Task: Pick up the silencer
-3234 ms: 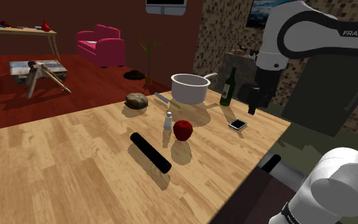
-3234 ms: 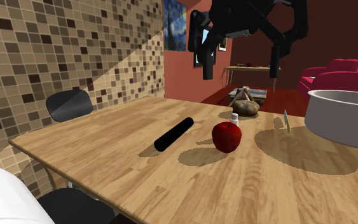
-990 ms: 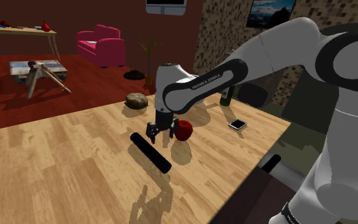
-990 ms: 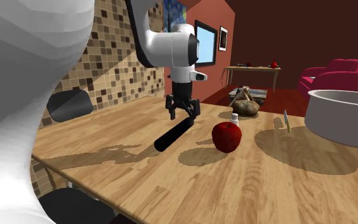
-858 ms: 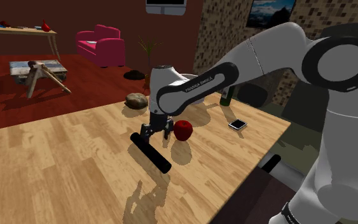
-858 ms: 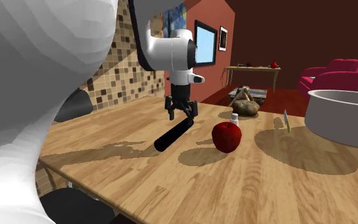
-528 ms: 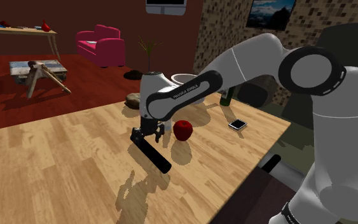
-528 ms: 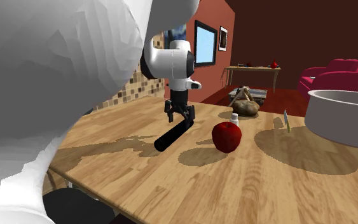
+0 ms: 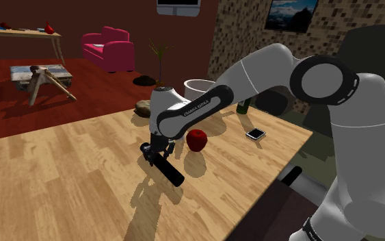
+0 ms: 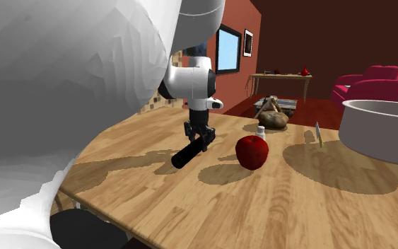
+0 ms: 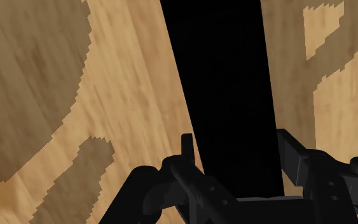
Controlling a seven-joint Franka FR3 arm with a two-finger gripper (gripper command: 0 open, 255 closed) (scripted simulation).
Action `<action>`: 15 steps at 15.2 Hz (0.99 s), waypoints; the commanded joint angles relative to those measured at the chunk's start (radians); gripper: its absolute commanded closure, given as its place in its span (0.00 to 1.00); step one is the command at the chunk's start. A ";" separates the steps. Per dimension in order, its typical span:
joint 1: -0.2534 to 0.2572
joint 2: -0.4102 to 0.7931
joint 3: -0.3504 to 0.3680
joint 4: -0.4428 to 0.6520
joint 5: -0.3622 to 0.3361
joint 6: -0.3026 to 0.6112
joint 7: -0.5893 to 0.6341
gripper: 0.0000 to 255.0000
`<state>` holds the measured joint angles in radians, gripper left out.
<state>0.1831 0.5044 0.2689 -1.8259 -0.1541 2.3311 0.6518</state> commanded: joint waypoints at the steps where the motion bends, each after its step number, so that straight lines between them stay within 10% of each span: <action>1: 0.000 0.001 0.000 -0.001 -0.001 0.002 0.000 1.00; 15: -0.006 -0.046 0.010 0.015 0.016 -0.059 -0.009 1.00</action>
<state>0.1774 0.4662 0.2773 -1.8155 -0.1407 2.2832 0.6443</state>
